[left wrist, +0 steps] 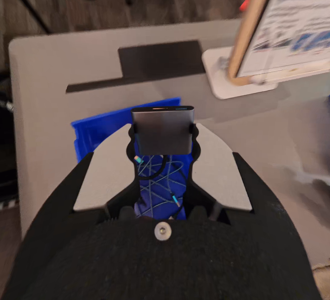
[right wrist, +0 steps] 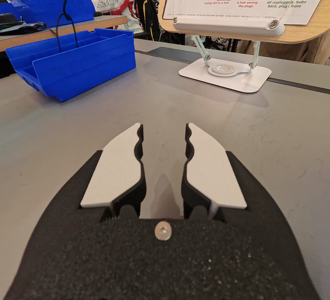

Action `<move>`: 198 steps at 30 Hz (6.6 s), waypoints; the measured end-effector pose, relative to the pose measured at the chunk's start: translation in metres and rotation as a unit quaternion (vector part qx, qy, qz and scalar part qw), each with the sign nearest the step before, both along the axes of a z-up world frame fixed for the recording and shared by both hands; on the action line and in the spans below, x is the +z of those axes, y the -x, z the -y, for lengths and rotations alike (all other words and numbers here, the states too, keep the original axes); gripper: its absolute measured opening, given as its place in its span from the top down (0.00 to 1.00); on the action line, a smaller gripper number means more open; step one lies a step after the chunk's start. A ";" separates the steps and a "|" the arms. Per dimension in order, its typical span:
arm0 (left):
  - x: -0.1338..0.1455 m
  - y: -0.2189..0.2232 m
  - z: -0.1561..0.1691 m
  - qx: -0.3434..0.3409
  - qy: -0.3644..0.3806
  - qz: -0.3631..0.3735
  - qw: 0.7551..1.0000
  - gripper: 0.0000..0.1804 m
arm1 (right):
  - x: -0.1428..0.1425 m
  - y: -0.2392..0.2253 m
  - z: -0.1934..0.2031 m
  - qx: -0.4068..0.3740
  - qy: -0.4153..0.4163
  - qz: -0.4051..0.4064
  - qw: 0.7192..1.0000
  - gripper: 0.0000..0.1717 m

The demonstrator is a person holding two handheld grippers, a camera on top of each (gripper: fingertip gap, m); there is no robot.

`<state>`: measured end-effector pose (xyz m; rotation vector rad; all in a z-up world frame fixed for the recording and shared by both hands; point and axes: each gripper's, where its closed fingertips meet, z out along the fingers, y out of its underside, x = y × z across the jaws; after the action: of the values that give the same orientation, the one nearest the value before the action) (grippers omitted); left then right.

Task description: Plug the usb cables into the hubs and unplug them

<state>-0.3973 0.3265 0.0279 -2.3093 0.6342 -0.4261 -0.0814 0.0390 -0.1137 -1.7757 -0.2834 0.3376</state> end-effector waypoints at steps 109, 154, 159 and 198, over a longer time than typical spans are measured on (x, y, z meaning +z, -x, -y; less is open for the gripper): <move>-0.174 0.084 -0.001 -0.095 0.039 -0.332 0.938 0.67 | 0.000 0.012 0.001 0.051 0.019 -0.050 0.997 0.73; -0.140 0.077 0.053 -0.331 0.064 -0.433 0.836 0.97 | -0.001 0.011 0.003 0.053 0.023 -0.061 0.996 0.75; -0.139 0.068 0.050 -0.334 0.038 -0.415 0.846 0.98 | -0.001 0.010 0.003 0.053 0.026 -0.068 0.996 0.76; -0.115 0.060 0.041 -0.296 -0.024 -0.340 0.892 0.99 | -0.002 0.013 0.003 0.057 0.029 -0.059 0.996 0.76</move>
<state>-0.4573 0.2856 -0.0873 -2.1515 1.6884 0.1642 -0.0942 0.0364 -0.1158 -1.7930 -0.2938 0.5341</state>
